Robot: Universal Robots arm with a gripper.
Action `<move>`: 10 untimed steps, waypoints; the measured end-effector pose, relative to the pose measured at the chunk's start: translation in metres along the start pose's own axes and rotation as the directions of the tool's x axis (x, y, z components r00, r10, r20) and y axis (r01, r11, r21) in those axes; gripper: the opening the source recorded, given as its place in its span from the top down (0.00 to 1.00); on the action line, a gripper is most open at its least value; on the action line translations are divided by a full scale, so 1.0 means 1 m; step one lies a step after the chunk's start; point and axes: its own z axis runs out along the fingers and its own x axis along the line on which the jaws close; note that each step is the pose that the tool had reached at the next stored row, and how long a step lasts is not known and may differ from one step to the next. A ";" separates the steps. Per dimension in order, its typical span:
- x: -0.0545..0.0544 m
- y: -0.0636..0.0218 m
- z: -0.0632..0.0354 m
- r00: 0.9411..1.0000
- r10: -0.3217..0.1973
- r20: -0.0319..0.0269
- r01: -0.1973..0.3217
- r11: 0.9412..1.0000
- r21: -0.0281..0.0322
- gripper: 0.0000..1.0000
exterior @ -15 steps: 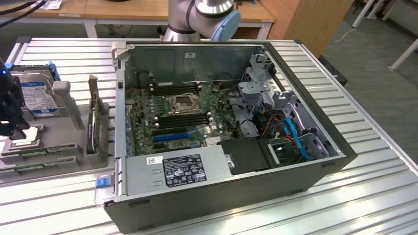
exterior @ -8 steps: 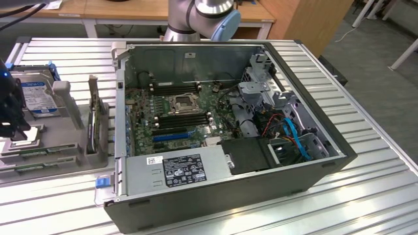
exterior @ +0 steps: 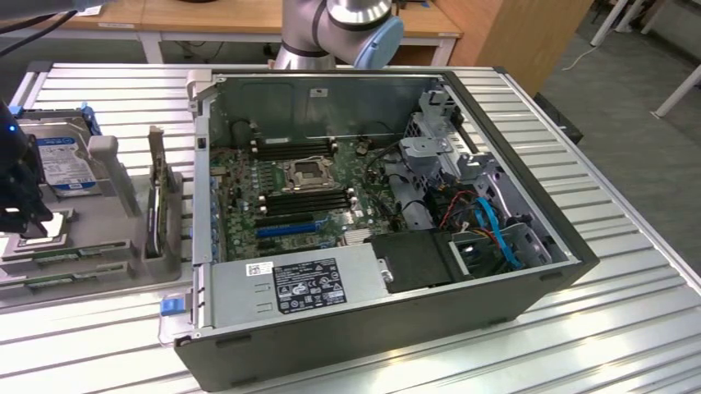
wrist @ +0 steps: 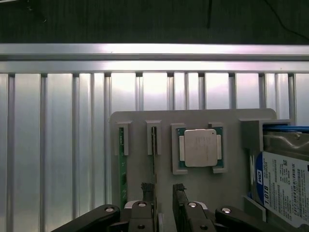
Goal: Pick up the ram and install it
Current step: 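Pick up the ram and move it above insertion slot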
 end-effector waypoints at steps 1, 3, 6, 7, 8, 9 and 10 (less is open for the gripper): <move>0.000 0.0000 0.0005 1.000 0.000 0.000 0.000 1.000 0.000 0.71; 0.000 -0.0001 0.0016 1.000 0.000 0.000 0.000 1.000 0.000 0.71; 0.000 -0.0001 0.0029 1.000 0.000 0.000 0.000 1.000 0.000 0.71; 0.000 -0.0001 0.0030 1.000 0.000 0.000 0.000 1.000 0.000 0.71; 0.000 -0.0001 0.0030 1.000 0.000 0.000 0.000 1.000 0.000 0.71; 0.000 -0.0001 0.0031 1.000 0.000 0.000 0.000 1.000 0.000 0.71; 0.000 -0.0001 0.0032 1.000 0.000 0.000 0.000 1.000 0.000 0.71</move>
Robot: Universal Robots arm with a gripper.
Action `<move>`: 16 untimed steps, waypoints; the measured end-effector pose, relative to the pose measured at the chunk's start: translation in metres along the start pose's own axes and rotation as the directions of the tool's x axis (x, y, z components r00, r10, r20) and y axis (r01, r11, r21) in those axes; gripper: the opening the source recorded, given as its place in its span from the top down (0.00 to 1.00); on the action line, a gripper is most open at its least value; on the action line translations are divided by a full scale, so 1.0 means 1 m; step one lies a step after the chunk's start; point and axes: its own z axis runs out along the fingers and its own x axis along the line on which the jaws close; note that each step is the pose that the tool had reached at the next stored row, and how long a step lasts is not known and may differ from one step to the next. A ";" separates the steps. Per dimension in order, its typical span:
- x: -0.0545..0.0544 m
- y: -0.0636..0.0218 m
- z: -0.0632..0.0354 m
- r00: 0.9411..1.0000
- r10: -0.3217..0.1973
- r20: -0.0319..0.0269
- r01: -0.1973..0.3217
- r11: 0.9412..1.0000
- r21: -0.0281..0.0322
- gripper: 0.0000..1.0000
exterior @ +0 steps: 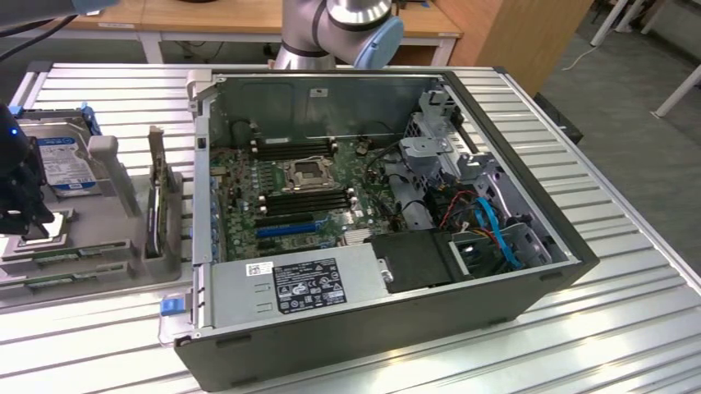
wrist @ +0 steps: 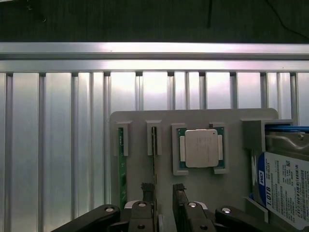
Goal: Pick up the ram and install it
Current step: 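Pick up the ram and move it above insertion slot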
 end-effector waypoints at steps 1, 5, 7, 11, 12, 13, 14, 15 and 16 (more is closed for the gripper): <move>0.000 0.0000 0.0000 1.000 0.000 0.000 0.000 1.000 0.000 0.71; 0.002 -0.0001 -0.0001 1.000 0.000 0.000 0.000 1.000 0.000 0.71; 0.003 -0.0001 -0.0001 1.000 0.000 0.000 0.000 1.000 0.000 0.71; 0.006 -0.0002 -0.0002 1.000 0.000 0.000 0.000 1.000 0.000 0.71; 0.007 -0.0002 -0.0002 1.000 0.000 0.000 0.000 1.000 0.000 0.71; 0.008 -0.0002 -0.0003 1.000 0.000 0.000 0.000 1.000 0.000 0.71; 0.009 -0.0003 -0.0002 1.000 0.000 0.000 0.000 1.000 0.000 0.71; 0.009 -0.0003 -0.0003 1.000 0.000 0.000 0.000 1.000 0.000 0.71; 0.010 -0.0003 -0.0004 1.000 0.000 0.000 0.000 1.000 0.000 0.71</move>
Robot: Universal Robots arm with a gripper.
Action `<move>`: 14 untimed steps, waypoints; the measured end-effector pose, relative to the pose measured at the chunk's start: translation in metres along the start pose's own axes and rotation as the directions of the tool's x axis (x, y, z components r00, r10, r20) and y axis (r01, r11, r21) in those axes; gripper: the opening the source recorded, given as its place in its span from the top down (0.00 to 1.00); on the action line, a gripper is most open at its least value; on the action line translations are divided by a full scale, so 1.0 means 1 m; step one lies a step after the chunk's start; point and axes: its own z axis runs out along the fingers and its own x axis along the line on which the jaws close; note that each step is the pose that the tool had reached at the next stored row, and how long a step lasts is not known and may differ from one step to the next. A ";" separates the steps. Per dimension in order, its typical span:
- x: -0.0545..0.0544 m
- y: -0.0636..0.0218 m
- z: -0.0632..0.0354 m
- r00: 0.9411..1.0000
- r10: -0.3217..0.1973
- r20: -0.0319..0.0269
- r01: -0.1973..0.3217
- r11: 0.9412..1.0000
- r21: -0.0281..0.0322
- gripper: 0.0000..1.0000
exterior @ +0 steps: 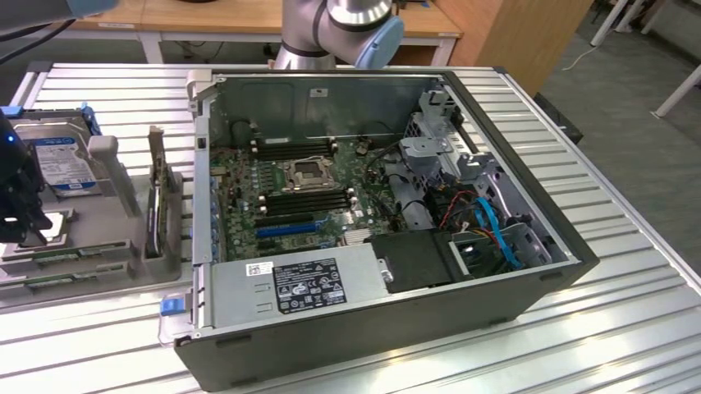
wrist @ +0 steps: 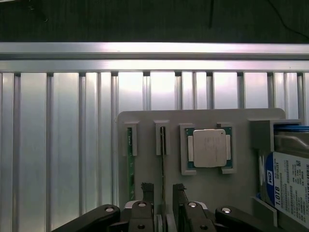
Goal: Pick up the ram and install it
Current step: 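Pick up the ram and move it above insertion slot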
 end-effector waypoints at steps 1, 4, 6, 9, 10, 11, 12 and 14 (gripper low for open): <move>0.001 0.0000 0.0000 1.000 0.000 0.000 0.000 1.000 0.000 0.71; 0.004 -0.0001 0.0000 1.000 0.000 0.000 0.000 1.000 0.000 0.71; 0.006 -0.0002 -0.0001 1.000 0.000 0.000 0.000 1.000 0.000 0.71; 0.008 -0.0003 -0.0002 1.000 0.000 0.000 0.000 1.000 0.000 0.71; 0.009 -0.0003 -0.0002 1.000 0.000 0.000 0.000 1.000 0.000 0.71; 0.010 -0.0003 -0.0003 1.000 0.000 0.000 0.000 1.000 0.000 0.71; 0.011 -0.0004 -0.0003 1.000 0.000 0.000 0.000 1.000 0.000 0.71; 0.013 -0.0004 -0.0003 1.000 0.000 0.000 0.000 1.000 0.000 0.71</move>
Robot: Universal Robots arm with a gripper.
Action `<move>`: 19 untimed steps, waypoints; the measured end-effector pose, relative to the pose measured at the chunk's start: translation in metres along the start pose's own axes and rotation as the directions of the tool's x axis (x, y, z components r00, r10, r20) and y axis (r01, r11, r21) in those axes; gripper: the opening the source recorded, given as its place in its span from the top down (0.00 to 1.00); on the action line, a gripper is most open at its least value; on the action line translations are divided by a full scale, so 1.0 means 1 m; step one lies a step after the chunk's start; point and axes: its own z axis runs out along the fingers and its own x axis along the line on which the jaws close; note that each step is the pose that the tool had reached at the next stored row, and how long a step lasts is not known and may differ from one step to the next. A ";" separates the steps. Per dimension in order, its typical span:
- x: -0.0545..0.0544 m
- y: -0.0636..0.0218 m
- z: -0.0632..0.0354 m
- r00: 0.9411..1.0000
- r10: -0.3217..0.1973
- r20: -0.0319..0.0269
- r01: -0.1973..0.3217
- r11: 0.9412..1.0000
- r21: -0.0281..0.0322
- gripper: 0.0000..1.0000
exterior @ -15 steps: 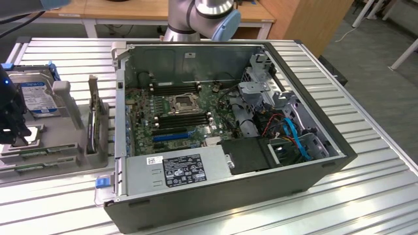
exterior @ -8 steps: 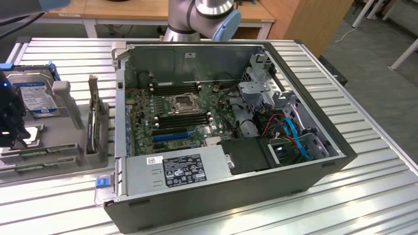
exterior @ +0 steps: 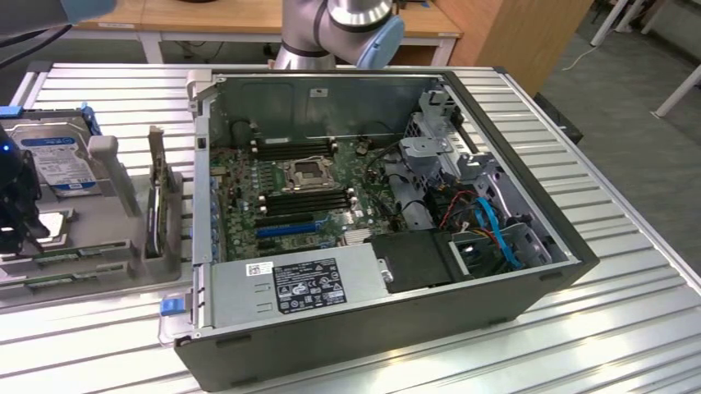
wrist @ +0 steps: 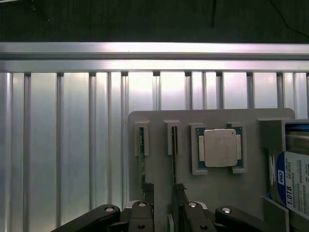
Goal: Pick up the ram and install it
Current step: 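Pick up the ram and move it above insertion slot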
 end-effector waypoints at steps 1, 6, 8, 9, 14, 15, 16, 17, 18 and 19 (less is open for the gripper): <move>0.001 0.0000 -0.0001 1.000 0.000 0.000 0.000 1.000 0.000 0.71; 0.005 -0.0002 -0.0002 1.000 0.000 0.000 0.000 1.000 0.000 0.71; 0.007 -0.0002 -0.0002 1.000 0.000 0.000 0.000 1.000 0.000 0.71; 0.008 -0.0003 -0.0002 1.000 0.000 0.000 0.000 1.000 0.000 0.71; 0.011 -0.0004 -0.0004 1.000 0.000 0.000 0.000 1.000 0.000 0.71; 0.012 -0.0004 -0.0003 1.000 0.000 0.000 0.000 1.000 0.000 0.71; 0.013 -0.0004 -0.0004 1.000 0.000 0.000 0.000 1.000 0.000 0.71; 0.014 -0.0004 -0.0004 1.000 0.000 0.000 0.000 1.000 0.000 0.71; 0.014 -0.0005 -0.0004 1.000 0.000 0.000 0.000 1.000 0.000 0.71; 0.015 -0.0005 -0.0004 1.000 0.000 0.000 0.000 1.000 0.000 0.71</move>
